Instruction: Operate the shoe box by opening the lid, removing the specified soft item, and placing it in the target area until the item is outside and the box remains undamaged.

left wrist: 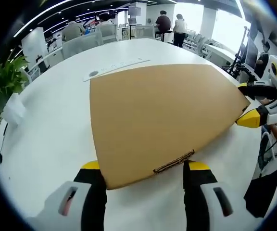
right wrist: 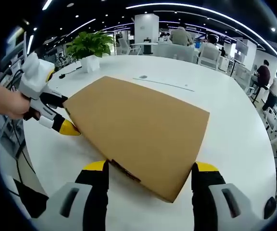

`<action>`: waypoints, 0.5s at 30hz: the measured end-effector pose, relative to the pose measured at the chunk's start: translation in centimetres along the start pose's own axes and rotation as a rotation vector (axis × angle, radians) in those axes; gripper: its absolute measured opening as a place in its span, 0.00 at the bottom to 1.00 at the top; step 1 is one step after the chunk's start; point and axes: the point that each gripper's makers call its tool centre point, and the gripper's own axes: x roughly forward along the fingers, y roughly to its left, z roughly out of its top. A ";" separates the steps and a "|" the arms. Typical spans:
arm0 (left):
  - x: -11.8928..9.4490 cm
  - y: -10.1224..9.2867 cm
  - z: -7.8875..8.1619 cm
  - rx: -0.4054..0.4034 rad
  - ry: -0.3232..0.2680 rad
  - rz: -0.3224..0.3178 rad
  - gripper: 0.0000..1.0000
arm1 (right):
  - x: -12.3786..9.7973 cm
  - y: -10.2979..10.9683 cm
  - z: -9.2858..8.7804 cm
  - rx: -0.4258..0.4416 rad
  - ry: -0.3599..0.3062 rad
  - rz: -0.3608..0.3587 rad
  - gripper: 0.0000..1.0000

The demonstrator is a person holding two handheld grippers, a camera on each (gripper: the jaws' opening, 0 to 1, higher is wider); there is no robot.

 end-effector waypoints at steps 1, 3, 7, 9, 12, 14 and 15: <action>-0.1 -0.1 -0.1 -0.001 -0.001 0.001 0.64 | -0.1 0.0 0.0 -0.002 0.000 0.001 0.70; -0.1 -0.2 -0.1 -0.005 -0.002 0.004 0.64 | -0.1 0.1 -0.1 -0.006 0.005 0.003 0.70; -0.3 -0.5 -0.3 -0.015 -0.007 0.009 0.64 | -0.1 0.1 -0.2 -0.014 0.009 0.010 0.71; -0.3 -0.6 -0.3 -0.019 -0.011 0.011 0.64 | -0.2 0.2 -0.2 -0.021 0.011 0.015 0.71; -0.4 -0.8 -0.4 -0.028 -0.004 0.016 0.64 | -0.4 0.2 -0.3 -0.026 0.024 0.018 0.71; -0.5 -0.8 -0.5 -0.034 -0.001 0.017 0.64 | -0.4 0.2 -0.3 -0.031 0.021 0.022 0.71; -0.5 -0.9 -0.5 -0.036 0.000 0.017 0.64 | -0.4 0.1 -0.3 -0.033 0.021 0.022 0.71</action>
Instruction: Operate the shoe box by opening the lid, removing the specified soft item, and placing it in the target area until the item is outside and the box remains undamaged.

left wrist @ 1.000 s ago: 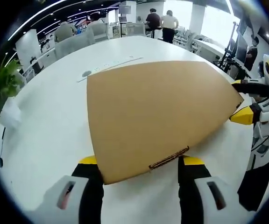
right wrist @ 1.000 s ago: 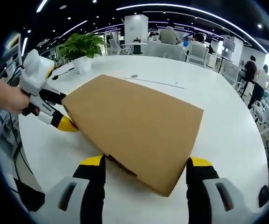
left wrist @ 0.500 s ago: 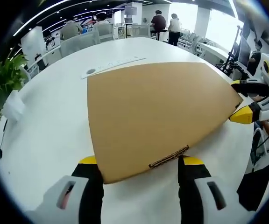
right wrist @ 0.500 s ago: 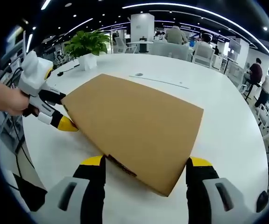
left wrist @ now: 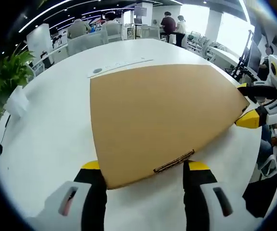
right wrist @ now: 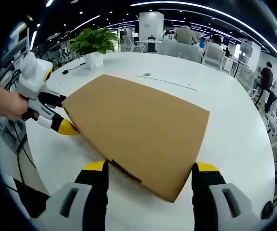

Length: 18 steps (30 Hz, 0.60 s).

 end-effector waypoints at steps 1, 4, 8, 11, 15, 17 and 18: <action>0.0 -0.1 0.0 -0.002 0.002 0.000 0.64 | 0.0 0.0 0.0 -0.003 0.000 -0.001 0.72; -0.1 -0.1 -0.4 -0.010 0.005 0.006 0.64 | 0.1 0.2 0.0 -0.012 -0.002 -0.017 0.74; -0.2 -0.2 -0.6 -0.022 0.016 0.011 0.64 | 0.3 0.1 0.2 -0.004 -0.011 -0.011 0.76; -0.2 -0.2 -0.7 -0.031 0.031 0.014 0.64 | 0.2 0.2 0.5 0.039 -0.031 0.007 0.78; -0.3 -0.4 -0.7 -0.033 0.024 0.016 0.64 | 0.3 0.3 0.4 0.043 -0.027 0.006 0.81; -0.4 -0.4 -0.9 -0.038 0.019 0.016 0.64 | 0.4 0.2 0.4 0.030 -0.024 0.002 0.81; -0.5 -0.5 -0.9 -0.041 0.016 0.015 0.64 | 0.5 0.2 0.4 0.022 -0.018 0.001 0.81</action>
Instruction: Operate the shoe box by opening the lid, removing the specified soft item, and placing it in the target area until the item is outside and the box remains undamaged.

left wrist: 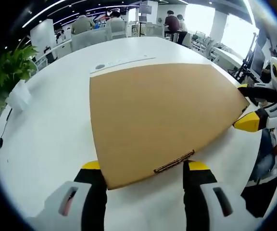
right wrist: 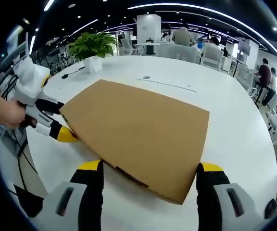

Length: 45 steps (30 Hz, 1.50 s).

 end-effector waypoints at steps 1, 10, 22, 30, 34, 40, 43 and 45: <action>-0.1 -0.1 0.0 -0.003 -0.002 0.002 0.64 | 0.0 -0.1 0.0 0.004 0.001 0.002 0.81; 0.0 -0.3 0.0 -0.009 -0.028 0.008 0.64 | -0.2 -0.1 0.1 -0.011 0.004 0.022 0.79; -0.5 -0.7 -0.3 -0.019 -0.058 -0.001 0.62 | -0.4 0.1 0.0 -0.023 0.001 0.031 0.78; -0.7 -0.8 -0.5 -0.017 -0.062 -0.011 0.62 | -0.8 0.4 -0.3 -0.021 0.002 0.032 0.78; -0.7 -0.8 -0.6 -0.014 -0.060 -0.011 0.62 | -0.8 0.4 -0.4 -0.018 0.002 0.030 0.78; -0.9 -1.3 -0.8 -0.009 -0.076 -0.012 0.62 | -1.1 0.5 -0.7 -0.018 -0.003 0.031 0.78; -0.8 -1.3 -0.8 -0.012 -0.073 -0.011 0.62 | -1.2 0.6 -0.7 -0.018 0.003 0.032 0.78; -0.9 -1.5 -1.0 -0.012 -0.070 -0.009 0.62 | -1.2 0.5 -0.8 -0.019 0.005 0.033 0.78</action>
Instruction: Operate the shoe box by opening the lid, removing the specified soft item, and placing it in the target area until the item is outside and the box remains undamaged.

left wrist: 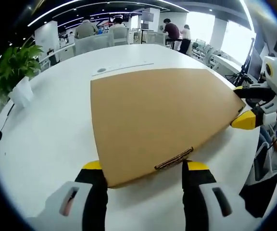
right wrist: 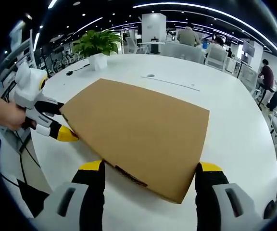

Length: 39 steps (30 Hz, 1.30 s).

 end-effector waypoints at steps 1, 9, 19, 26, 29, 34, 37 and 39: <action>-0.1 -0.1 0.0 0.000 0.003 0.000 0.62 | 0.0 0.0 0.0 0.000 0.002 0.001 0.78; 0.0 0.0 -0.3 -0.002 -0.011 -0.001 0.62 | -0.3 0.1 -0.3 0.001 0.011 0.000 0.78; -0.4 -0.6 -1.1 0.005 -0.016 0.006 0.61 | -1.0 0.2 -0.8 -0.019 0.039 0.006 0.76; -0.3 -0.7 -1.1 0.004 -0.001 0.015 0.61 | -1.1 0.3 -0.9 -0.019 0.039 0.005 0.76; -0.5 -0.7 -1.1 0.006 0.002 0.015 0.61 | -1.1 0.3 -1.0 -0.015 0.035 0.005 0.76; -0.7 -1.0 -1.4 0.008 0.014 0.007 0.61 | -1.5 0.5 -1.4 -0.014 0.026 0.008 0.75; -0.8 -1.2 -1.6 0.021 0.012 0.009 0.61 | -1.8 0.7 -1.6 -0.006 0.029 0.010 0.75; -0.9 -1.2 -1.8 0.053 0.020 0.034 0.60 | -1.8 0.8 -1.8 -0.005 0.029 0.007 0.75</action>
